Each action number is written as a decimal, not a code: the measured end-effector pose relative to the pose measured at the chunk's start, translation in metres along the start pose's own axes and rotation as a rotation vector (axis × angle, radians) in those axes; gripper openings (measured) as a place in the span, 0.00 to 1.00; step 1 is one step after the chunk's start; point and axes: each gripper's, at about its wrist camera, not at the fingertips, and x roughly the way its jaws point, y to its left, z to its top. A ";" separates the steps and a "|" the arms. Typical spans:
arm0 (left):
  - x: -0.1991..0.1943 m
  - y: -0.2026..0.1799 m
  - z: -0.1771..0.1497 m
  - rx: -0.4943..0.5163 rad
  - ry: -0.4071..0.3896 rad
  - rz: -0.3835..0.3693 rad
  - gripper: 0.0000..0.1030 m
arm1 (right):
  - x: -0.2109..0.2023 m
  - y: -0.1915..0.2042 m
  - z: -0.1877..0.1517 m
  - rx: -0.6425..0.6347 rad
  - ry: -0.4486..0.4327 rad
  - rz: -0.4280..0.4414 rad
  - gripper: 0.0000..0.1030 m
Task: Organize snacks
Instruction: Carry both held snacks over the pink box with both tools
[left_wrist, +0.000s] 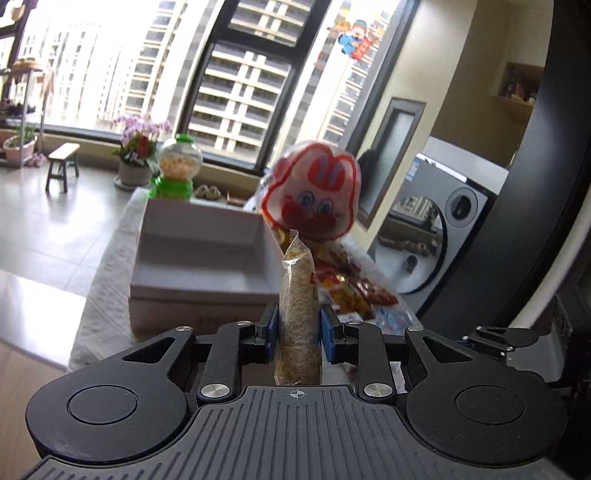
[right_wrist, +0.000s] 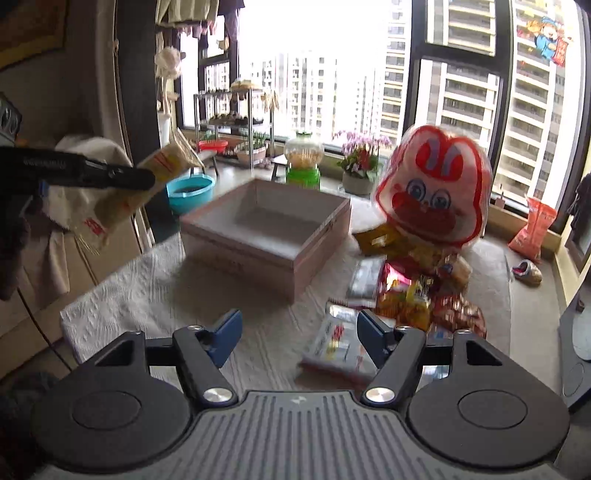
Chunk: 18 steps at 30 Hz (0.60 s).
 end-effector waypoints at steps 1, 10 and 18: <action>0.007 0.000 -0.006 -0.006 0.033 -0.008 0.28 | 0.007 0.001 -0.009 -0.005 0.036 -0.024 0.67; 0.034 0.001 -0.033 -0.018 0.151 -0.035 0.28 | 0.041 0.001 -0.040 0.031 0.115 -0.083 0.67; 0.025 0.010 -0.038 -0.061 0.157 -0.020 0.28 | 0.047 -0.009 -0.033 0.131 0.176 -0.022 0.36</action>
